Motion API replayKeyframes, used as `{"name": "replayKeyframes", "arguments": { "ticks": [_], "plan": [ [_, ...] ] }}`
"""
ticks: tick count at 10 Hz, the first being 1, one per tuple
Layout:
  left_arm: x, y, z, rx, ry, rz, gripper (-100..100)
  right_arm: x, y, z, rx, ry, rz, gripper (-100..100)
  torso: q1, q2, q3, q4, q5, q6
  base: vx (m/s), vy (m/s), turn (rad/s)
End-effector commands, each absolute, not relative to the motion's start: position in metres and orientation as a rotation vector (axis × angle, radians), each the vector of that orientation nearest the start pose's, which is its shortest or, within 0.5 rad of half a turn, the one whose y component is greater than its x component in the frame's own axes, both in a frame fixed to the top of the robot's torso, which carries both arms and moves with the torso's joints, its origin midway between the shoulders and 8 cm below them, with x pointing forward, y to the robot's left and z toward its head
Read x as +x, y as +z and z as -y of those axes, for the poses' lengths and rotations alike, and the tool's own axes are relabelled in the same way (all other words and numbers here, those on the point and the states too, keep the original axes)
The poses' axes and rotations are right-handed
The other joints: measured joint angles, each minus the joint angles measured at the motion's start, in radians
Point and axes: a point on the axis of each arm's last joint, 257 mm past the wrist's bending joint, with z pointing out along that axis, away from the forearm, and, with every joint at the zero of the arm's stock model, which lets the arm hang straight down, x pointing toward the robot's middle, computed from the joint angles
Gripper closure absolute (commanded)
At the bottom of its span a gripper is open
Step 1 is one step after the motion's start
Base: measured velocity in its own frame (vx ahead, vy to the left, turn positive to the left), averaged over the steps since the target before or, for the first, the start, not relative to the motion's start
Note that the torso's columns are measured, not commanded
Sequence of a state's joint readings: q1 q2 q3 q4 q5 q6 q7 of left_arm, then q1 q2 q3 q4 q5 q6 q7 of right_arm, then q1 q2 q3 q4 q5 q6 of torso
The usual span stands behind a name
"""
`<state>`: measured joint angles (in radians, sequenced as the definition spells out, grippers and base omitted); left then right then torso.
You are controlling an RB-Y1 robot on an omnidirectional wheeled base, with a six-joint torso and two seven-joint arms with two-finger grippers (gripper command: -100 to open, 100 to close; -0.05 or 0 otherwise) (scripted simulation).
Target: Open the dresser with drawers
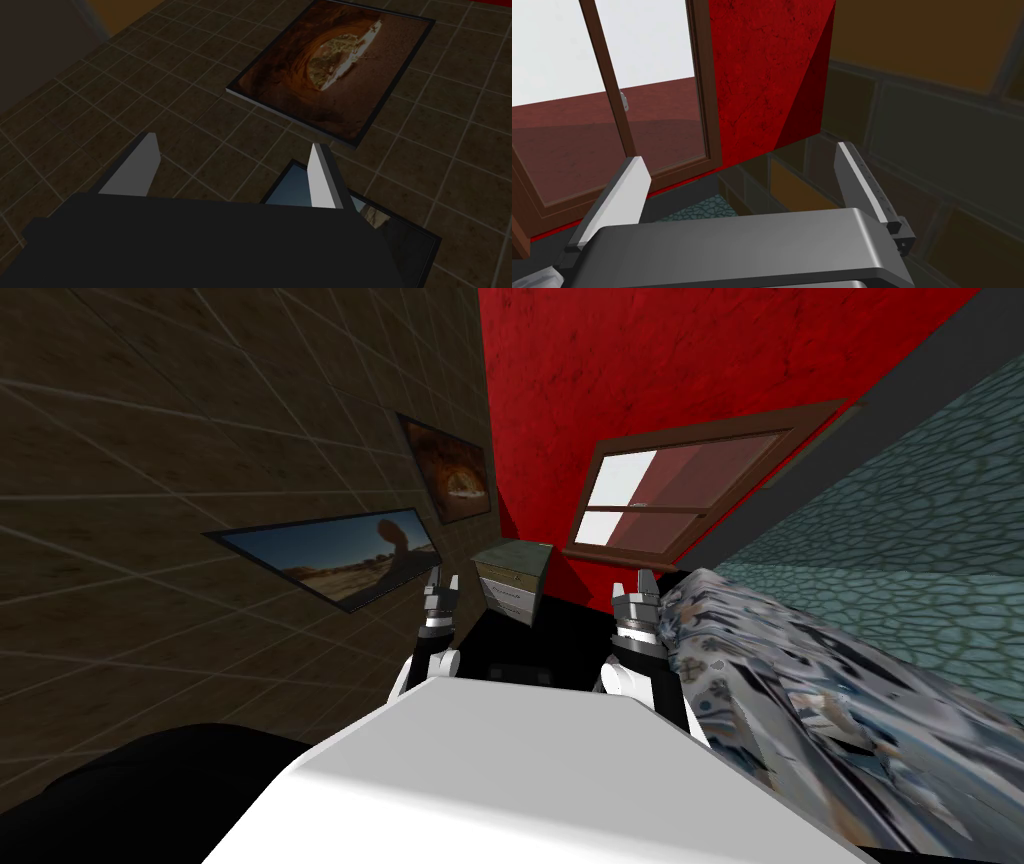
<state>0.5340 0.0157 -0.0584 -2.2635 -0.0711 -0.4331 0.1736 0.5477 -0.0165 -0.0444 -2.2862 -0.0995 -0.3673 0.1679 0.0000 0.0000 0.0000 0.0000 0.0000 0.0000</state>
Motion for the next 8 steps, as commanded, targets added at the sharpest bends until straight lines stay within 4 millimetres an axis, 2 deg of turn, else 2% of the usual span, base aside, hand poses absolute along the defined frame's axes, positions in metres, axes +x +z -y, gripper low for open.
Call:
{"name": "replayKeyframes", "arguments": {
  "ticks": [1, 8],
  "plan": [
    [0.3586, -0.0089, -0.2569, -0.779, -1.434, -0.699, 0, 0.3540, -0.0139, 0.3129, 0.766, 1.113, -0.730, 0, 0.000, 0.040, -0.082, 0.041, 0.000, 0.000, 0.000, 0.000, 0.000],
    [0.3585, -0.0087, -0.2569, -0.778, -1.434, -0.699, 0, 0.3539, -0.0137, 0.3128, 0.766, 1.113, -0.730, 0, 0.000, 0.544, -1.087, 0.544, 0.000, 0.000, 0.000, 0.000, 0.000]
  ]
}}
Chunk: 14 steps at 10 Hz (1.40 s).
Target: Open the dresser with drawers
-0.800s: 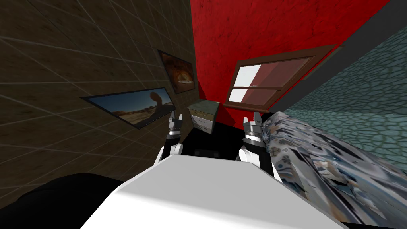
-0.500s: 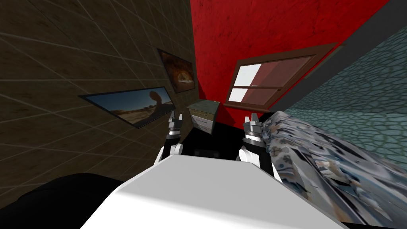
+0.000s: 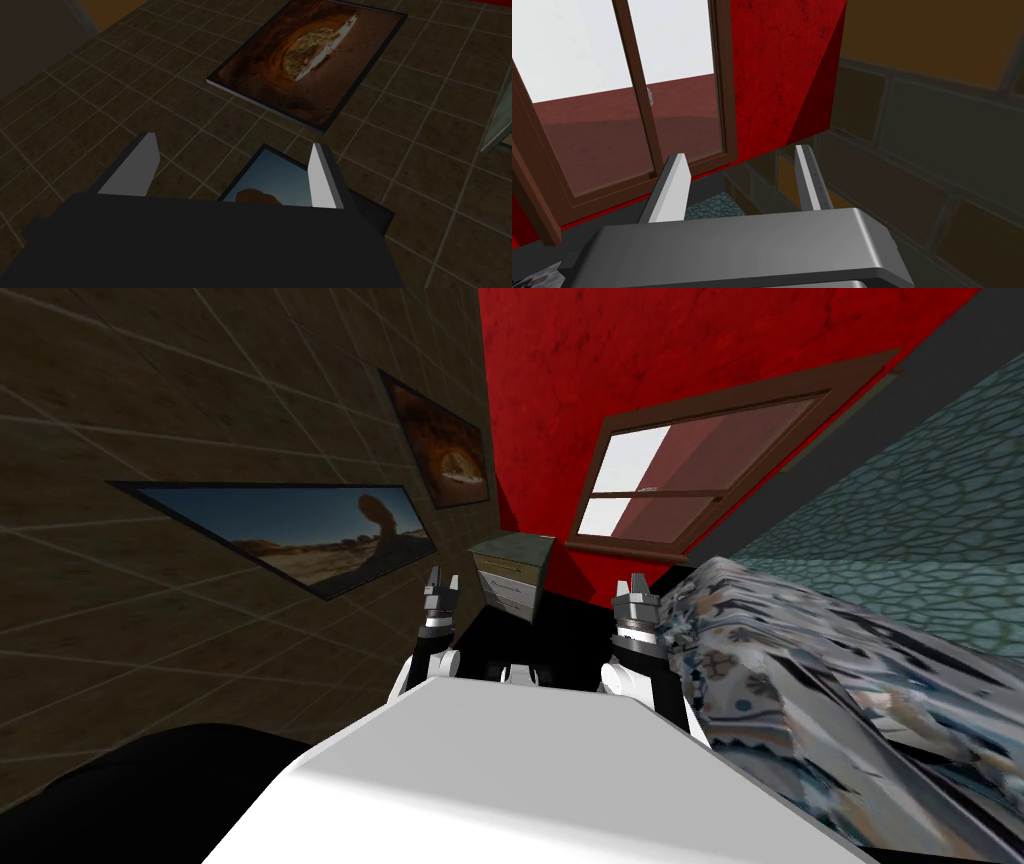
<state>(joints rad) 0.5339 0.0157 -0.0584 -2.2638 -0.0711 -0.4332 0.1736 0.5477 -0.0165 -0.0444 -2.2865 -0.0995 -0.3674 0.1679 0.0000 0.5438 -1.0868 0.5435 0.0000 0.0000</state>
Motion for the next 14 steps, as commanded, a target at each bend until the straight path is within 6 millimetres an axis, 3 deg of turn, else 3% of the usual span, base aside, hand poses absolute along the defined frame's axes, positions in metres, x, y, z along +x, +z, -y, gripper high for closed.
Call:
{"name": "replayKeyframes", "arguments": {
  "ticks": [1, 2, 4, 14],
  "plan": [
    [0.359, -0.009, -0.257, -0.778, -1.434, -0.699, 0, 0.354, -0.014, 0.313, 0.766, 1.113, -0.730, 0, 0.000, 0.074, -0.148, 0.074, 0.000, 0.000, 0.000, 0.000, 0.000],
    [0.360, -0.013, -0.253, -0.761, -1.434, -0.732, -100, 0.354, -0.014, 0.313, 0.766, 1.113, -0.730, 0, 0.000, 0.148, -0.295, 0.148, 0.000, 0.000, 0.024, 0.004, -0.020],
    [0.364, -0.022, -0.249, -0.744, -1.432, -0.778, -100, 0.354, -0.014, 0.313, 0.766, 1.113, -0.731, 0, 0.001, 0.189, -0.385, 0.190, 0.000, 0.000, 0.047, 0.007, -0.029],
    [0.397, -0.097, -0.233, -0.779, -1.414, -0.929, -100, 0.354, -0.014, 0.313, 0.767, 1.113, -0.731, 0, 0.001, 0.195, -0.389, 0.195, 0.000, 0.000, 0.109, 0.021, -0.056]
  ]
}}
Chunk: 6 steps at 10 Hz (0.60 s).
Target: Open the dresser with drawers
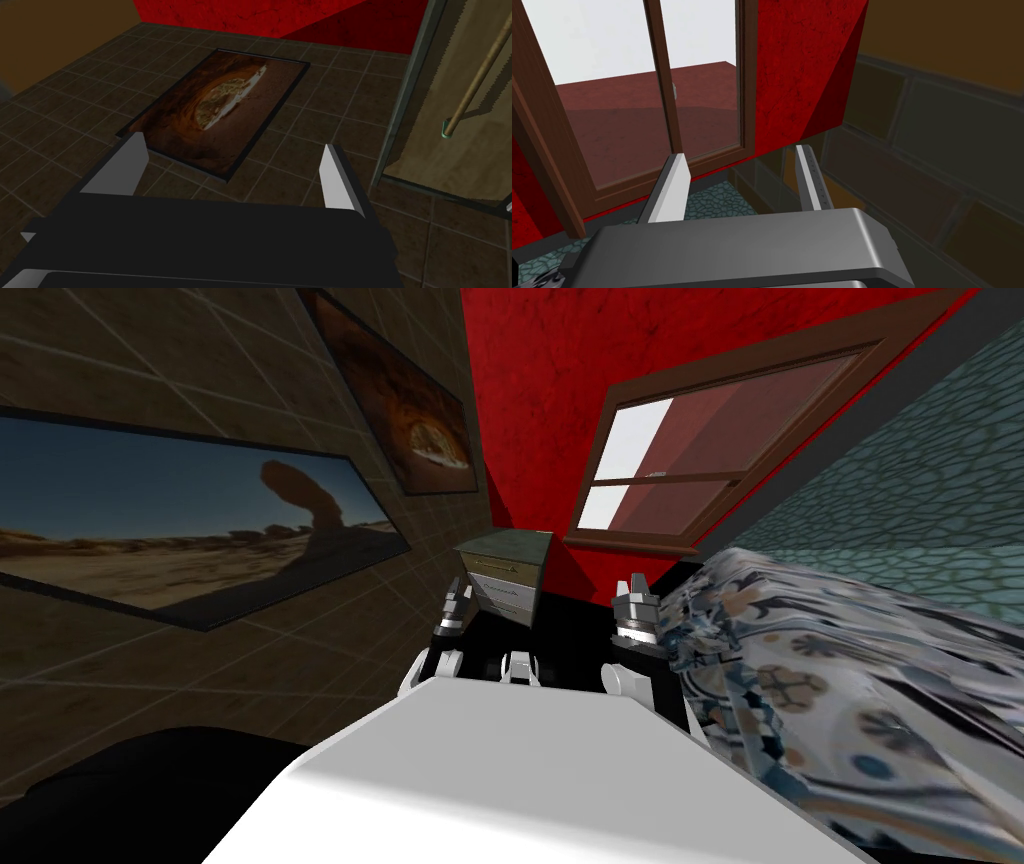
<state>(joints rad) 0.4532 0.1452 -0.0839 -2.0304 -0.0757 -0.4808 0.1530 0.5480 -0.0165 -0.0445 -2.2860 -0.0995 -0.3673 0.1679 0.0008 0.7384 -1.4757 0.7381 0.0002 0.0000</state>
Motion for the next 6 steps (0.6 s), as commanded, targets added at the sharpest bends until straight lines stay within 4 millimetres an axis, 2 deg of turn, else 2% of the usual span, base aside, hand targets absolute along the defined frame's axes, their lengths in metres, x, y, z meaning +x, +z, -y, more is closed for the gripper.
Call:
{"name": "replayKeyframes", "arguments": {
  "ticks": [1, 6],
  "plan": [
    [0.400, -0.103, -0.232, -0.787, -1.413, -0.937, -100, 0.354, -0.014, 0.313, 0.766, 1.112, -0.731, 0, 0.000, 0.000, 0.000, 0.000, 0.000, 0.000, 0.106, 0.039, -0.043],
    [0.411, -0.133, -0.226, -0.824, -1.409, -0.971, -100, 0.354, -0.014, 0.313, 0.767, 1.113, -0.731, 0, 0.000, 0.000, 0.000, 0.000, 0.000, 0.000, 0.091, 0.018, -0.045]
  ]
}}
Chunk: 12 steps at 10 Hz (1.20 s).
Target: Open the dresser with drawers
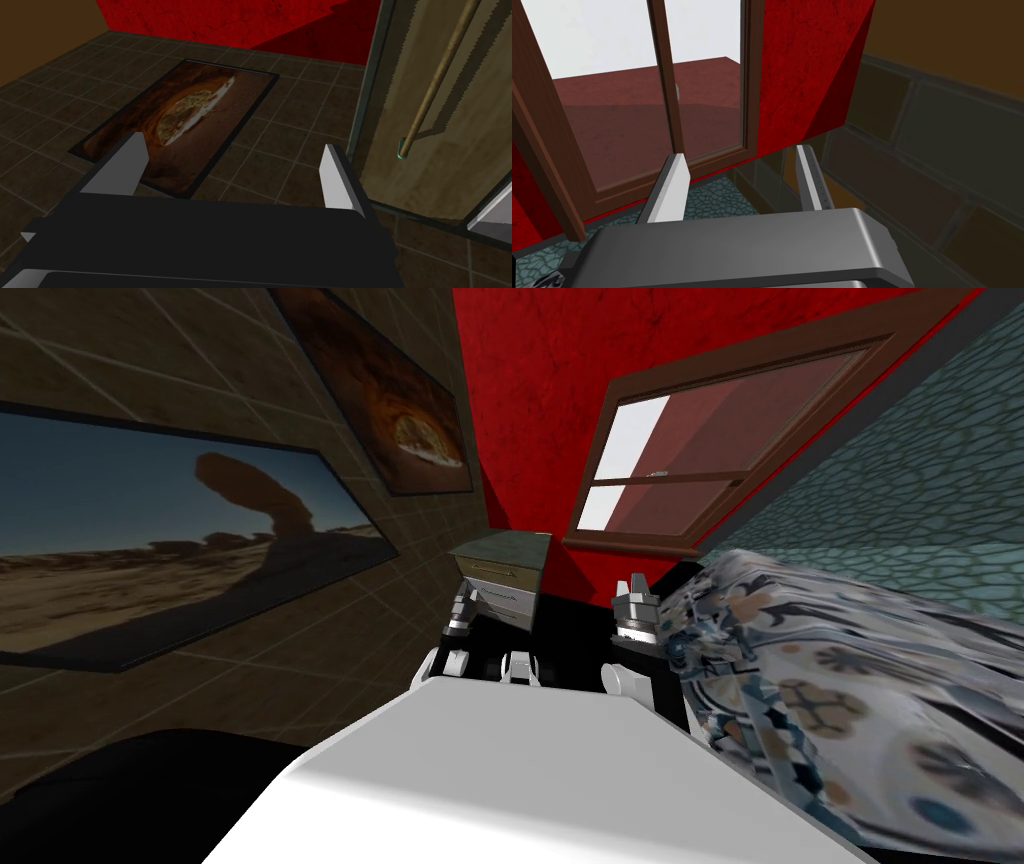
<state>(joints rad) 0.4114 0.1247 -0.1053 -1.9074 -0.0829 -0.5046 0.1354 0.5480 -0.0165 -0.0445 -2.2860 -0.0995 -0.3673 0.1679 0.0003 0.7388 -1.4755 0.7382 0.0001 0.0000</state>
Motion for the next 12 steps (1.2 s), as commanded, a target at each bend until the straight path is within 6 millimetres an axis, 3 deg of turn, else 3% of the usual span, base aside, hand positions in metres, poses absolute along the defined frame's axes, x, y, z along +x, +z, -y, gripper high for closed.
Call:
{"name": "replayKeyframes", "arguments": {
  "ticks": [1, 12],
  "plan": [
    [0.413, -0.139, -0.224, -0.830, -1.408, -0.978, -100, 0.354, -0.014, 0.313, 0.767, 1.113, -0.731, 0, 0.000, -0.001, -0.001, 0.000, 0.000, 0.000, 0.085, 0.031, -0.045],
    [0.431, -0.210, -0.206, -0.885, -1.387, -1.098, -100, 0.354, -0.014, 0.313, 0.766, 1.112, -0.731, 0, 0.001, -0.001, -0.001, 0.000, 0.000, 0.000, 0.093, 0.028, -0.049]
  ]
}}
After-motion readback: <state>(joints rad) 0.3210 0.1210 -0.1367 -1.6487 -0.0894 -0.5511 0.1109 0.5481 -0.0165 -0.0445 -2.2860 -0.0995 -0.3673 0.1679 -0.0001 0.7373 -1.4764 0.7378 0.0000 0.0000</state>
